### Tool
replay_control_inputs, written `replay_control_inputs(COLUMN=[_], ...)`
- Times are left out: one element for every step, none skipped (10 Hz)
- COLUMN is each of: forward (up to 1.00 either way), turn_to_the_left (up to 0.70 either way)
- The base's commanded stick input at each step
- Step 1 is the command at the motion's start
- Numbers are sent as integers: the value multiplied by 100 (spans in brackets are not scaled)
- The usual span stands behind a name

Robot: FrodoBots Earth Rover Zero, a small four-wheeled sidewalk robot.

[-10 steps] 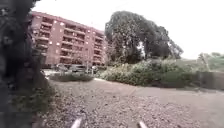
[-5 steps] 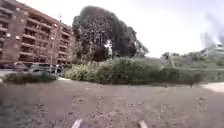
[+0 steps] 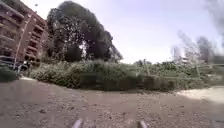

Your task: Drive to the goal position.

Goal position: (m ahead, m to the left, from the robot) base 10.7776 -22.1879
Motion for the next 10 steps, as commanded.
replay_control_inputs(forward=[70,70,70,70,70,70,70,70,70,70], turn_to_the_left=[-35,-35,-35,-35,-35,-35,-35,-35,-35,-35])
